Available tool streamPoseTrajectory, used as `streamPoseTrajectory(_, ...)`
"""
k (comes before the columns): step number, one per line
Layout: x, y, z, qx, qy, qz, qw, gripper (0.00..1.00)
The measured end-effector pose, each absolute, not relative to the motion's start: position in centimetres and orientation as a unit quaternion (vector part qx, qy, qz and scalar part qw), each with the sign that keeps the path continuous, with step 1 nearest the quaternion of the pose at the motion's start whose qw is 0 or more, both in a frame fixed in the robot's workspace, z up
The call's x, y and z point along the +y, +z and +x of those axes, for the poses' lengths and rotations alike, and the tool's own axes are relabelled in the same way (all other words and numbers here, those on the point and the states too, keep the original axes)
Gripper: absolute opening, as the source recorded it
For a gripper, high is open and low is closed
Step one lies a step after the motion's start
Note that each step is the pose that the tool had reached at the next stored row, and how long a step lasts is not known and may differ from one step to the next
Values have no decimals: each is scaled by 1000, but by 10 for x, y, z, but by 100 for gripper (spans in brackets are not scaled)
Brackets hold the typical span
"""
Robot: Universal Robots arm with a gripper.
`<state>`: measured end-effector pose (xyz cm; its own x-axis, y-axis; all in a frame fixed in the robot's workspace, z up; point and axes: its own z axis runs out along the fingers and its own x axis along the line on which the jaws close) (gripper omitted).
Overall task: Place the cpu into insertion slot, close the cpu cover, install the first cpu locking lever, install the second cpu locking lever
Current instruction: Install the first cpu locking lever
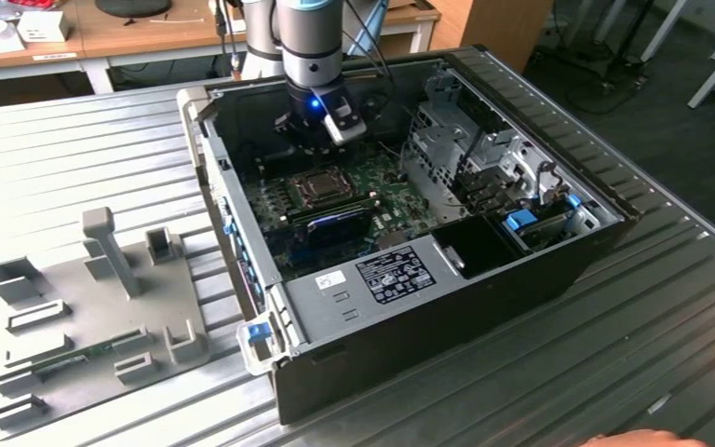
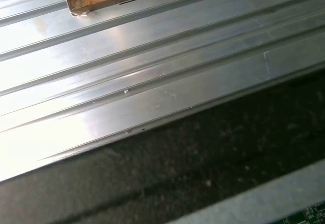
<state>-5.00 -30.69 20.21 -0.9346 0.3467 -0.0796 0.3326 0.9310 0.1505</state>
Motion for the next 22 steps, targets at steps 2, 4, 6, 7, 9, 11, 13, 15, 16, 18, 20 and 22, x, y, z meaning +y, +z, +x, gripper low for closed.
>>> streamPoseTrajectory(2,-308,202,-50,981,67,173,53,11)
streamPoseTrajectory(4,-308,201,-50,981,68,173,53,11)
streamPoseTrajectory(6,-309,201,-50,981,68,173,53,11)
streamPoseTrajectory(7,-309,201,-50,981,68,173,53,11)
streamPoseTrajectory(9,-309,200,-50,981,68,173,54,11)
streamPoseTrajectory(11,-309,200,-50,981,68,173,55,11)
streamPoseTrajectory(13,-309,199,-50,981,68,173,56,11)
streamPoseTrajectory(15,-309,198,-50,981,68,173,56,11)
streamPoseTrajectory(16,-309,198,-50,981,68,173,57,11)
streamPoseTrajectory(18,-309,198,-50,981,68,173,58,11)
streamPoseTrajectory(20,-310,197,-50,981,68,173,59,11)
streamPoseTrajectory(22,-310,197,-50,981,68,173,59,11)
